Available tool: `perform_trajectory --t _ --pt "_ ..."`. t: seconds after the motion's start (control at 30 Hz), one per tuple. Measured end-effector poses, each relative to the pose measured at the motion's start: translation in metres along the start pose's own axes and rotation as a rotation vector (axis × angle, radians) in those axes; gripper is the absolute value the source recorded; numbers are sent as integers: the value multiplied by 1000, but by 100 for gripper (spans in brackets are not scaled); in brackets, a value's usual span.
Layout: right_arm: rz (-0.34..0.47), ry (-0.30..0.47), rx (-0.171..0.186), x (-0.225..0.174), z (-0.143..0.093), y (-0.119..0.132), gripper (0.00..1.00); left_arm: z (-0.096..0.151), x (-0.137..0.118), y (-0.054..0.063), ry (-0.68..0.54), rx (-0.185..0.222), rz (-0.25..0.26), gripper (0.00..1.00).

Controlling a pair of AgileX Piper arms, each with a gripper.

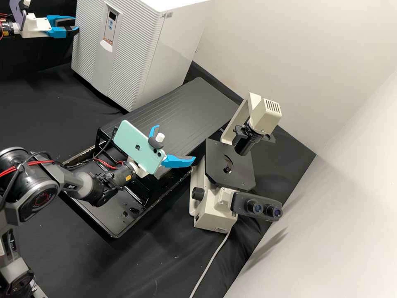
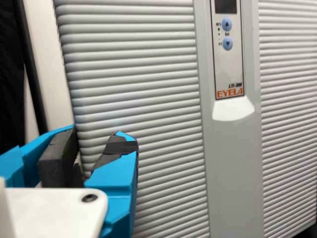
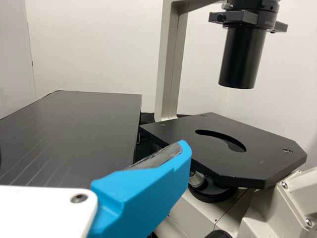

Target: Open the incubator door

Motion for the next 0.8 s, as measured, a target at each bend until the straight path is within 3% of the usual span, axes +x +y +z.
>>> perform_trajectory --t 0.2,0.43,0.8 --pt "0 0 0 0 0 0 100 10 -7 5 -2 27 -16 0" --pt "0 0 0 0 0 0 100 42 -15 7 -188 163 -85 0" --pt "0 0 0 0 0 0 100 44 -16 8 -195 171 -82 0"
